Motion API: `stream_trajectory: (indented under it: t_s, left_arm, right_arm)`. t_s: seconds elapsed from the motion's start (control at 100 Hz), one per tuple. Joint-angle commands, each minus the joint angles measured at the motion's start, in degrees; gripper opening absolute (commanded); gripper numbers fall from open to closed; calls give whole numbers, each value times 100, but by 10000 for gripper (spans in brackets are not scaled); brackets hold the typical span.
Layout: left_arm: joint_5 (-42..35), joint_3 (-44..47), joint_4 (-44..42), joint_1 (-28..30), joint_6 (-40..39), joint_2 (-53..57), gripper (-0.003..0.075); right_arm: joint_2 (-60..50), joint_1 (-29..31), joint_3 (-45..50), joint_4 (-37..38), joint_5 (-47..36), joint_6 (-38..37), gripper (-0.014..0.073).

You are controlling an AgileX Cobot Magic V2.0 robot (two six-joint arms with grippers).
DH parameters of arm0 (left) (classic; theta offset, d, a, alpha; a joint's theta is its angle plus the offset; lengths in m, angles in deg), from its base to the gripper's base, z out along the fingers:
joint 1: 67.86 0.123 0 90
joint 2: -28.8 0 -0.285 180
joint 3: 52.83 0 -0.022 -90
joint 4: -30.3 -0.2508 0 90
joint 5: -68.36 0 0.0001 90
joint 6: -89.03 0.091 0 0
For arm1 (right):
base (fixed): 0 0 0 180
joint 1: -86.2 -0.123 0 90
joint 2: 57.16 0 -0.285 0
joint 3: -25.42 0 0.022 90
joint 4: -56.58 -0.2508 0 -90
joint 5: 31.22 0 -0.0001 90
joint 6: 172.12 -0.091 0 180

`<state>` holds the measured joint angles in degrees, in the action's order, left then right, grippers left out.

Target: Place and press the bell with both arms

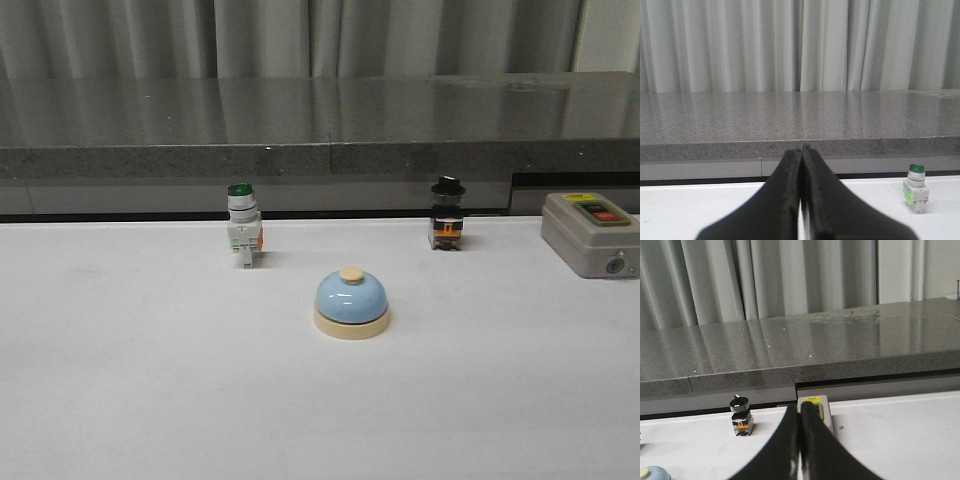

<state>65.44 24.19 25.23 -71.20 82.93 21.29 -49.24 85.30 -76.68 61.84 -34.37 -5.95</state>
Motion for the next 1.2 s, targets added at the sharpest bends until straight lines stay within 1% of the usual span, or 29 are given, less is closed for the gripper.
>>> stream_trajectory:
  t_s: [0.0,0.2,0.44,1.189]
  left_arm:
    - [-481,321,41,4,-54,186,-21]
    - [-481,321,41,4,-54,186,-21]
    - [-481,321,41,4,-54,186,-21]
    - [-481,321,41,4,-54,186,-21]
  right_arm:
    - [-204,31,-31,45,-518,-43,-64]
    - [-190,1,-14,30,-510,-43,-64]
    - [-190,-376,-14,30,-510,-43,-64]
    - [-190,-370,-14,30,-510,-43,-64]
